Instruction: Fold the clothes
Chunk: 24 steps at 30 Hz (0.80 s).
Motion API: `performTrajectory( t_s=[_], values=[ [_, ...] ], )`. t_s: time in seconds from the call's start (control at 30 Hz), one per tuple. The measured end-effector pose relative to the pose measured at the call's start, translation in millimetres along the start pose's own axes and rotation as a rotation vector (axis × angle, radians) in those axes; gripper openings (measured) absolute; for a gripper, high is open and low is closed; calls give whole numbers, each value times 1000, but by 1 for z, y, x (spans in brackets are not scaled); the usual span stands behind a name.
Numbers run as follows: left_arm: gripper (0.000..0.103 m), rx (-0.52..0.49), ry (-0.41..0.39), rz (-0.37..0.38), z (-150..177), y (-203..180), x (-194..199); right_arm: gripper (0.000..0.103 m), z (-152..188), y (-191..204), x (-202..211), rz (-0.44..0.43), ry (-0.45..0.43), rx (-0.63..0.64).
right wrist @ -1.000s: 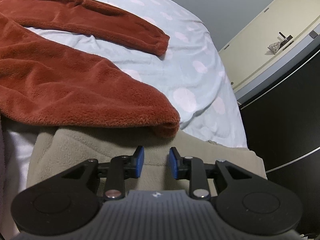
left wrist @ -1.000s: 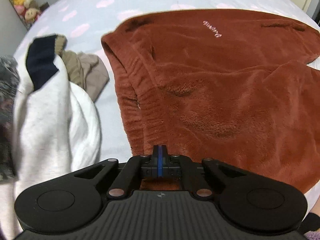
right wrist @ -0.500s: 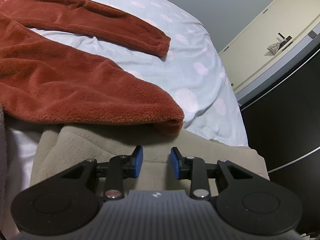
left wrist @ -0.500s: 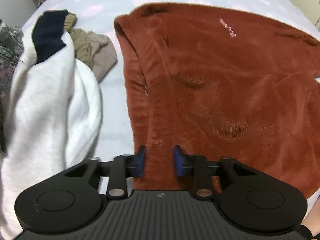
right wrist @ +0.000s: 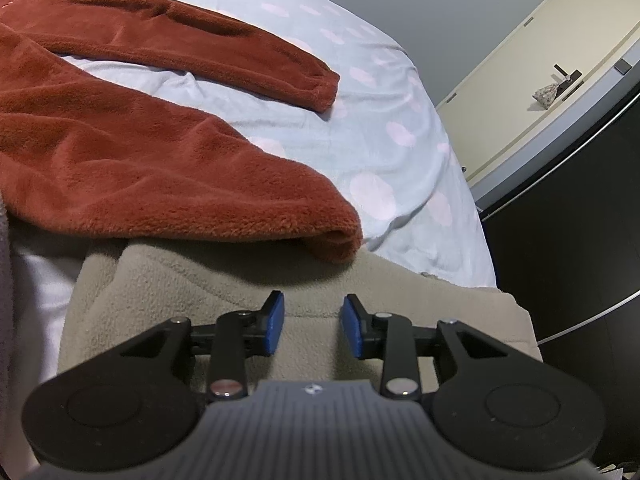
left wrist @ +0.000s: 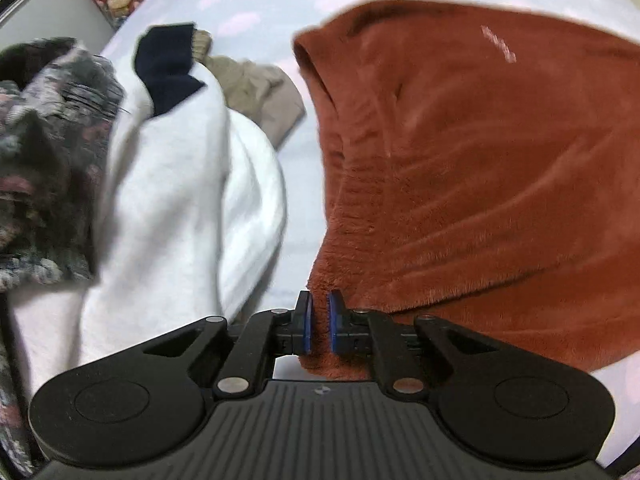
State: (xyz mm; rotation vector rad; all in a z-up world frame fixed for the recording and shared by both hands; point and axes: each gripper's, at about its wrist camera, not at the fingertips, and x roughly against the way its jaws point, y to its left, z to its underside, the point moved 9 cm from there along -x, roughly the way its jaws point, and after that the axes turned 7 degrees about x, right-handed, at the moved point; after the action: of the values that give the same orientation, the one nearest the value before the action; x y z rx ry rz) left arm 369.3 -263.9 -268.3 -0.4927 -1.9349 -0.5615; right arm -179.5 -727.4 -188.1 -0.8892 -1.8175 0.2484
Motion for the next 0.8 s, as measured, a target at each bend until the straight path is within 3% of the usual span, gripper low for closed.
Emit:
performTrajectory(
  t_s=[0.17,0.27,0.43,0.5,0.57,0.7,0.8],
  values=[
    [14,-86,-68,-5,-4,-10,16,39,-5,-5,13,-10,-45,35],
    [26,-174,-132,35,-5,-20,39,43,-13,-5,23,-28,-90,82],
    [33,-458,-133,85,16,-57,63,43,-21,12,26,-66,-118,273],
    [43,-559,-123,102,26,-72,64,44,-23,20,22,-71,-118,367],
    [46,-673,-120,106,39,-87,63,49,-25,26,17,-45,-110,450],
    [50,-855,-125,47,60,-102,52,77,-29,28,10,39,-114,532],
    [52,-952,-137,9,72,-107,40,80,-32,20,3,84,-109,525]
  ],
)
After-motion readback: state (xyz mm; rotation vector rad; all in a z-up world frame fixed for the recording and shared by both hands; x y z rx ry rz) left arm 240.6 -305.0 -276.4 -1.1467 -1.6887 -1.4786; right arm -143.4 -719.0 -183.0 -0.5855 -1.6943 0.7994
